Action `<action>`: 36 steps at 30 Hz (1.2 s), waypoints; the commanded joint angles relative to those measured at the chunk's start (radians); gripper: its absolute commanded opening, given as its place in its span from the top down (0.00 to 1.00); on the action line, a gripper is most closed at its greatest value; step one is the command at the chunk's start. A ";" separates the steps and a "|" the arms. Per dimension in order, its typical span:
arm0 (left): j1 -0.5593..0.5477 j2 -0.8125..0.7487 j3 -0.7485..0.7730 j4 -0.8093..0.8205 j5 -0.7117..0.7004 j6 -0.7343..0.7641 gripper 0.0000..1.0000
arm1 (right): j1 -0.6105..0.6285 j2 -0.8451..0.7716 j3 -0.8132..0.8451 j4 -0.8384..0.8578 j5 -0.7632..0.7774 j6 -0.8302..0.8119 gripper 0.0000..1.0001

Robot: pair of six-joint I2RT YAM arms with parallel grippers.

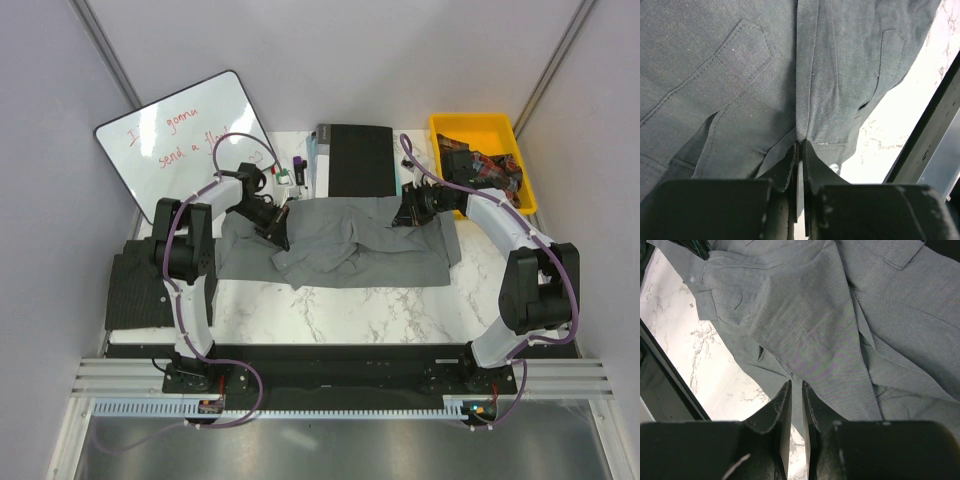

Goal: Fold and stack the long sleeve shirts
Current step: Fold the shirt

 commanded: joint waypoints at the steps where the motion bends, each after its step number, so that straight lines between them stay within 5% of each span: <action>1: -0.005 -0.066 0.094 -0.105 -0.046 0.035 0.97 | 0.000 -0.019 0.029 0.002 0.000 -0.021 0.80; 10: -0.010 -0.020 0.292 -0.182 -0.371 0.125 0.98 | 0.002 -0.028 0.023 -0.033 0.052 -0.064 0.80; 22: -0.053 0.135 0.457 -0.194 -0.616 0.298 0.92 | 0.002 -0.016 0.001 -0.042 0.108 -0.074 0.80; 29: -0.036 0.068 0.451 -0.153 -0.579 0.283 0.53 | 0.002 -0.022 0.004 -0.065 0.158 -0.090 0.80; 33: -0.036 -0.131 0.300 -0.143 -0.386 0.292 0.37 | 0.002 -0.056 0.010 -0.100 0.204 -0.111 0.75; 34: -0.037 -0.159 0.262 -0.143 -0.361 0.309 0.14 | 0.000 -0.068 0.013 -0.113 0.226 -0.116 0.70; 36: -0.037 -0.210 0.147 -0.140 -0.318 0.334 0.11 | -0.008 -0.082 0.024 -0.123 0.273 -0.117 0.69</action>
